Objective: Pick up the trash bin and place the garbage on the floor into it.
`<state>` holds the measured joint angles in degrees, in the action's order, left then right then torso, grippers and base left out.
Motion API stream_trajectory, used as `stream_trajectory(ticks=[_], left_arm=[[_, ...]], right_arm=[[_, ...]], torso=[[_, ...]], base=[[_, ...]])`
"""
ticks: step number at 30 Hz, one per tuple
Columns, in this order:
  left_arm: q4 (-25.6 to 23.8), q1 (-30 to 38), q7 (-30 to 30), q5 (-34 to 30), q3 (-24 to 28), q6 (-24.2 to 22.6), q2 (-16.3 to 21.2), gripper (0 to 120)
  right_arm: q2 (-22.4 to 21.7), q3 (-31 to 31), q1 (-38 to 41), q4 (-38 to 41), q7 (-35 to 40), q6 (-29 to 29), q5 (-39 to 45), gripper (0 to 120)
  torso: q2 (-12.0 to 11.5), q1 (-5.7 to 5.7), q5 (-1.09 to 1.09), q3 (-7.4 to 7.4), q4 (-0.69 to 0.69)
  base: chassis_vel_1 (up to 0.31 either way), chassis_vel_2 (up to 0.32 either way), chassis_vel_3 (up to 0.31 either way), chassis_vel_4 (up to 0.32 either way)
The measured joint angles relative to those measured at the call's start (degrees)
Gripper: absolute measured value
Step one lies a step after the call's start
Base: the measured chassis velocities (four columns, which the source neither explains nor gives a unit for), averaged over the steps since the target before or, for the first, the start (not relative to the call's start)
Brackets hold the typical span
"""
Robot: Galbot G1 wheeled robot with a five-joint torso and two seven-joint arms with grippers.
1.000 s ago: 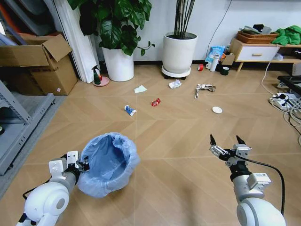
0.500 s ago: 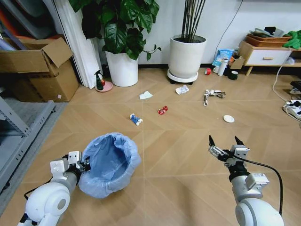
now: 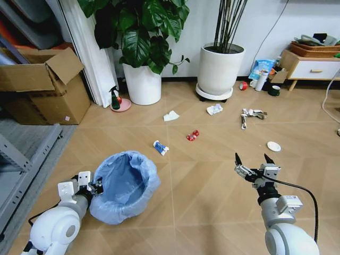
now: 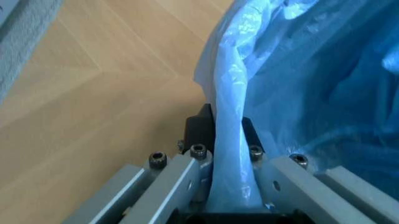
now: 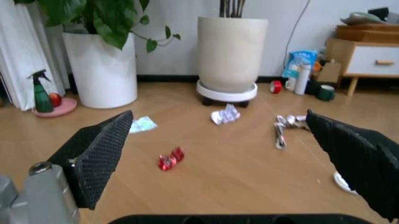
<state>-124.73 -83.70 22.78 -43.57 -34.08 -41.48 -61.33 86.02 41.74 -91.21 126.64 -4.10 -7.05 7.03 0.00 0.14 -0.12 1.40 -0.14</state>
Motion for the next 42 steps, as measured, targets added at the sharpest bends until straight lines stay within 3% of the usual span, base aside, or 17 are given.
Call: stream_trajectory(ticks=[42], left_arm=[[-0.17, -0.52, -0.32, 0.67, -0.09, 0.44, -0.8, 0]], right_arm=[[-0.33, -0.7, 0.42, -2.47, -1.12, 0.38, -0.97, 100]], torso=[[0.0, 0.0, 0.02, 0.01, 0.0]], base=[[-0.115, 0.273, 0.116, -0.271]])
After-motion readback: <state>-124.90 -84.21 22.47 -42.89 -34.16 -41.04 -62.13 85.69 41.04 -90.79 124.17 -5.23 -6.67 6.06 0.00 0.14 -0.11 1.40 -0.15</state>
